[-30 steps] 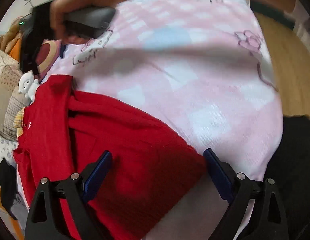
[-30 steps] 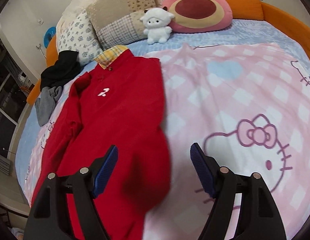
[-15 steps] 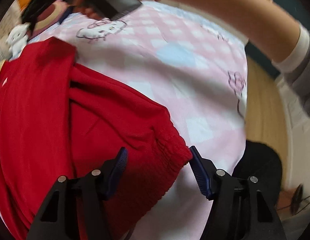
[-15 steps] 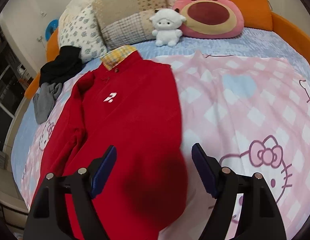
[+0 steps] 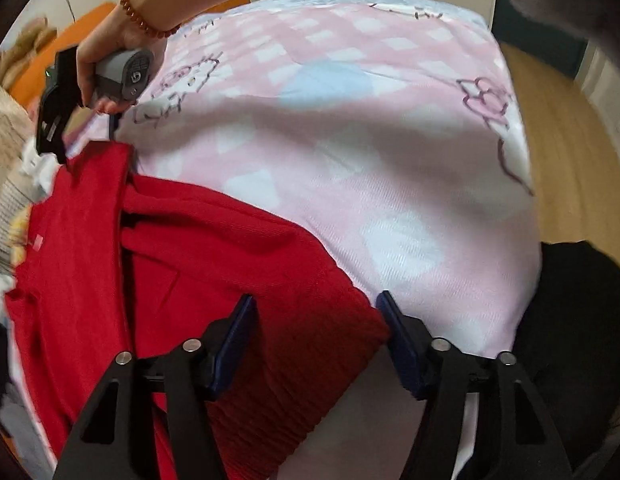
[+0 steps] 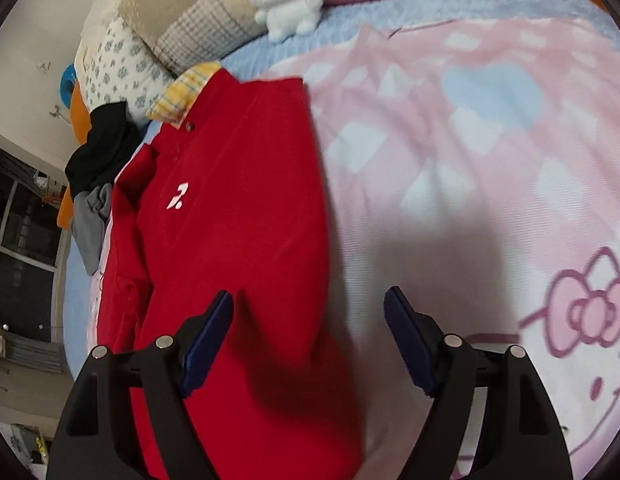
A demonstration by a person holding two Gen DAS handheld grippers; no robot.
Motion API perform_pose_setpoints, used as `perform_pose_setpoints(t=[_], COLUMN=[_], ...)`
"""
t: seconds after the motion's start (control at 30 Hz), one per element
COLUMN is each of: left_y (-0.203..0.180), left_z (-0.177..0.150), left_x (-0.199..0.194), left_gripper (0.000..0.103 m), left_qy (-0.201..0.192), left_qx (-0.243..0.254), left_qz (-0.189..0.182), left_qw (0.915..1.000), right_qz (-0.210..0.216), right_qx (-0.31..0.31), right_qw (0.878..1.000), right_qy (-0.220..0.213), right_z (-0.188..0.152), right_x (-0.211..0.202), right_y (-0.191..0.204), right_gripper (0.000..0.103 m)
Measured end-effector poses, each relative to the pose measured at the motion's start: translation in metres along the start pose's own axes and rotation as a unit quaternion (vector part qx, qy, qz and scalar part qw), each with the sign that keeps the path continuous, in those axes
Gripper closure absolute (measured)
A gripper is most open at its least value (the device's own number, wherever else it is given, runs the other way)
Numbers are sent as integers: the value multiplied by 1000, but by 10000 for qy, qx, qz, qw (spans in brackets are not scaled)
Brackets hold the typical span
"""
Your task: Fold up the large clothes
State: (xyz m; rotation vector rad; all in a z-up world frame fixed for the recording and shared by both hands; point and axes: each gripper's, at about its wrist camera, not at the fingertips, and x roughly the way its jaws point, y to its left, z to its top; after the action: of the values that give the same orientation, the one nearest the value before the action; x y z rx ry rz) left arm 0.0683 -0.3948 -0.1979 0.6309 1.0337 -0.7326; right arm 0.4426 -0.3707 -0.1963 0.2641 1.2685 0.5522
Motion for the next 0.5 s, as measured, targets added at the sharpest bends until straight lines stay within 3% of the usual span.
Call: perform_pose_setpoints(t=[0.03, 0.1, 0.17, 0.23, 0.33, 0.4, 0.5], left_y=[6, 17, 29, 50, 73, 92, 110], left_z=[-1, -4, -7, -13, -28, -43, -67], left_x=[-1, -5, -11, -20, -42, -62, -85], left_gripper=[45, 54, 60, 77, 82, 82, 82], left_qy=[-29, -132, -268, -484, -874, -1219, -1513], left_qx=[-99, -362, -648, -1116, -1710, -2155, -2603], left_qz=[-162, -510, -805, -1192, -1391, -1619, -1677], left_qw=[9998, 9980, 9943, 9854, 9715, 9552, 9387], right_qz=[127, 382, 270, 265, 325, 391, 358], right_qx=[10, 84, 67, 173, 498, 505, 366], right_qw=[9999, 9992, 9996, 9995, 9981, 9977, 9982], right_qy=[37, 114, 42, 7, -172, -236, -300], right_z=[0, -2, -2, 0, 5, 10, 16], right_x=[3, 7, 5, 2, -9, -16, -21], right_y=[1, 4, 8, 10, 13, 26, 57], right_gripper=[62, 83, 86, 90, 95, 95, 95])
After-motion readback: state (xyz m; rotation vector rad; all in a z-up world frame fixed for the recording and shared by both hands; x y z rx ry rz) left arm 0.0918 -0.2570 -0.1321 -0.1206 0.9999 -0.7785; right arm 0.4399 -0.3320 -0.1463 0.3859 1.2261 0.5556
